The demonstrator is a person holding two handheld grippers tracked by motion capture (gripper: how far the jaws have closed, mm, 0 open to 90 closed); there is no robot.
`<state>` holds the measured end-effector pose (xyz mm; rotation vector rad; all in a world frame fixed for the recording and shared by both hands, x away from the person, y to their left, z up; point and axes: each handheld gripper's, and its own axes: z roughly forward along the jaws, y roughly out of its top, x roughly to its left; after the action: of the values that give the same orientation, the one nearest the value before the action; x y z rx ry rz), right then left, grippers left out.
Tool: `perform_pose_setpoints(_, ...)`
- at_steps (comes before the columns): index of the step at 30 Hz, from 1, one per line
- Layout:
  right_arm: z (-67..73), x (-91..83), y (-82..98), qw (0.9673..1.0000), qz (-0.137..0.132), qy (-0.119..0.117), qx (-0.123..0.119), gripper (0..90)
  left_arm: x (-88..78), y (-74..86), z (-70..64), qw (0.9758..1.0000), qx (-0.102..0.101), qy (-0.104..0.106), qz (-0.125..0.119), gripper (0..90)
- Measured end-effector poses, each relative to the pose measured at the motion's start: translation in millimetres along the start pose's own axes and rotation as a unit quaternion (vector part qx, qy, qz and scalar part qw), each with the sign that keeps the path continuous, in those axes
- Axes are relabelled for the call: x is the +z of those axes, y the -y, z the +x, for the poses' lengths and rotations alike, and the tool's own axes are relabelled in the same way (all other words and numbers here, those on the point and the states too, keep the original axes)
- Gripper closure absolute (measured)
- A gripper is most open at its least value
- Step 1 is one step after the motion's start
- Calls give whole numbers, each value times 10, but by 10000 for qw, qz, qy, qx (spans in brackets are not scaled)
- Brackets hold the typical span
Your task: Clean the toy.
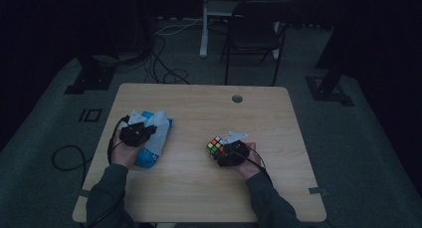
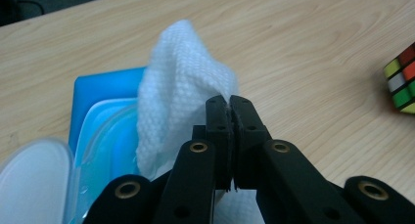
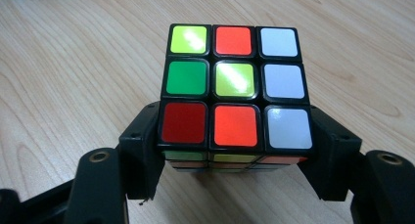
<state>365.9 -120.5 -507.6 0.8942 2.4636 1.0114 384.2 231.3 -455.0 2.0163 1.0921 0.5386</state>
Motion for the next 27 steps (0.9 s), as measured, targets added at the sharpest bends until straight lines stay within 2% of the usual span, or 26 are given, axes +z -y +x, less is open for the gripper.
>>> perform_pose_setpoints(3, 13, 1, -10, 10000, -9, 9, -52, 342, -32, -39, -31, 9999, 68, 50, -59, 887)
perform_pose_setpoints(4, 22, -1, -19, 10000, -6, 30, -77, 342, -75, -70, -43, 9995, 48, 198, -236, 888)
perform_pose_setpoints(5, 22, -1, -19, 10000, -6, 30, -77, 342, -75, -70, -43, 9995, 48, 198, -236, 888)
perform_pose_setpoints(6, 28, -8, -31, 9999, -22, 38, -123, 342, -151, -144, -89, 9980, 72, 360, -508, 888)
perform_pose_setpoints(7, 28, -8, -31, 9999, -22, 38, -123, 342, -151, -144, -89, 9980, 72, 360, -508, 888)
perform_pose_setpoints(8, 34, -15, -41, 9998, -31, 57, -164, 342, -212, -228, -140, 9965, 140, 474, -676, 889)
perform_pose_setpoints(9, 34, -15, -41, 9998, -31, 57, -164, 342, -212, -228, -140, 9965, 140, 474, -676, 888)
perform_pose_setpoints(10, 42, -24, -52, 9998, -47, 52, -207, 342, -251, -329, -193, 9955, 258, 517, -747, 889)
perform_pose_setpoints(11, 47, -26, -55, 9997, -56, 58, -217, 342, -251, -329, -193, 9955, 258, 517, -747, 889)
perform_pose_setpoints(12, 56, -30, -60, 9997, -51, 62, -243, 342, -262, -417, -234, 9946, 349, 560, -801, 888)
perform_pose_setpoints(21, 118, -38, -76, 9988, -78, 149, -463, 342, -125, -522, -328, 9942, 476, 651, -716, 888)
perform_pose_setpoints(25, 144, -55, -84, 9978, -104, 197, -619, 342, -27, -543, -371, 9940, 533, 731, -623, 888)
perform_pose_setpoints(26, 153, -57, -88, 9977, -129, 200, -639, 342, 13, -558, -386, 9932, 539, 836, -610, 888)
perform_pose_setpoints(27, 153, -57, -88, 9977, -129, 200, -639, 342, 13, -558, -386, 9932, 539, 836, -610, 887)
